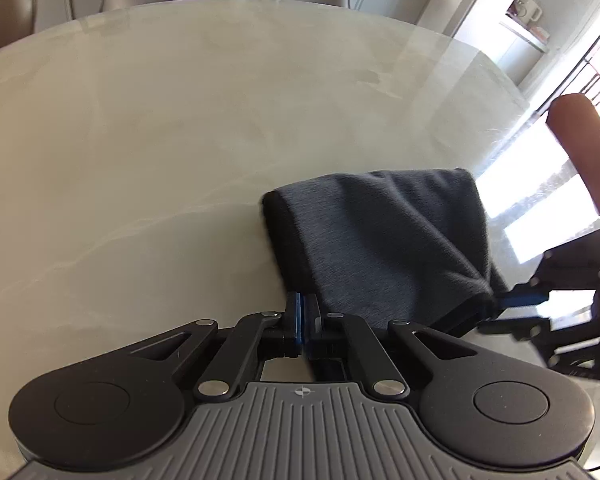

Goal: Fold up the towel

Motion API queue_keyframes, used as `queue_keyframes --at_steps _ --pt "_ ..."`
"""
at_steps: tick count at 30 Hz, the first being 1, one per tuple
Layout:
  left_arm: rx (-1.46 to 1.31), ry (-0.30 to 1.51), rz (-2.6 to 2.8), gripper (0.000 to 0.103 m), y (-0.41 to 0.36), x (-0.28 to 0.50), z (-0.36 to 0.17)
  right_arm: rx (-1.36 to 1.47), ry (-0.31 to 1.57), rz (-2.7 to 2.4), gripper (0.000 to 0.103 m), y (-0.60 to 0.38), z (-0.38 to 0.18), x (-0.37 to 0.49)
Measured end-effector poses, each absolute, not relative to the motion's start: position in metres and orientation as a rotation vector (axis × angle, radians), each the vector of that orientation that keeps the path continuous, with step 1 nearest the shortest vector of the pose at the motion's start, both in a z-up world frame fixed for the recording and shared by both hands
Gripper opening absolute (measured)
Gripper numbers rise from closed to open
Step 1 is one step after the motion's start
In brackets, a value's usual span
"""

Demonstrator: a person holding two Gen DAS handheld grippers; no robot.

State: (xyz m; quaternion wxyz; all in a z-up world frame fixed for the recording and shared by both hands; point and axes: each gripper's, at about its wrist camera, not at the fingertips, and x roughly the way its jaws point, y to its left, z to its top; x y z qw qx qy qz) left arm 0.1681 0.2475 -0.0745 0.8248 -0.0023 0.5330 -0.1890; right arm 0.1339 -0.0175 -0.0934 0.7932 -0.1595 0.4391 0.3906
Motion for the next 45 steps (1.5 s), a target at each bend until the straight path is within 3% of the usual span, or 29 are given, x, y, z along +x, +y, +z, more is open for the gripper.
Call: queue_keyframes --at_steps 2,9,10,17,26,28,30,32,41,45 --pt "-0.03 1.131 -0.423 0.001 0.253 0.165 -0.072 -0.359 0.95 0.849 0.017 -0.018 -0.092 0.133" --pt "-0.107 1.057 -0.569 0.037 0.225 0.154 -0.057 -0.339 0.952 0.83 0.019 -0.016 -0.089 0.136" --pt "-0.059 1.033 -0.613 0.037 0.215 0.149 -0.055 -0.337 0.956 0.827 0.019 -0.016 -0.09 0.136" --pt "0.328 0.953 -0.733 0.036 0.177 0.119 -0.063 -0.28 0.971 0.814 0.02 -0.022 -0.092 0.138" --pt "0.429 0.953 -0.711 0.036 0.173 0.128 -0.085 -0.256 0.982 0.817 0.024 -0.025 -0.093 0.138" --pt "0.429 0.955 -0.72 0.031 0.175 0.128 -0.085 -0.254 0.983 0.816 0.024 -0.024 -0.093 0.137" --pt "0.424 0.958 -0.722 0.009 0.176 0.13 -0.083 -0.251 0.983 0.815 0.024 -0.025 -0.093 0.137" --pt "0.4 0.96 -0.693 0.007 0.182 0.132 -0.078 -0.249 0.984 0.814 0.024 -0.025 -0.093 0.138" --pt "0.364 1.009 -0.728 0.007 0.199 0.118 -0.07 -0.285 1.007 0.848 0.024 -0.025 -0.091 0.136" --pt "0.44 1.04 -0.73 0.018 0.191 0.124 -0.077 -0.335 1.041 0.869 0.024 -0.025 -0.087 0.138"
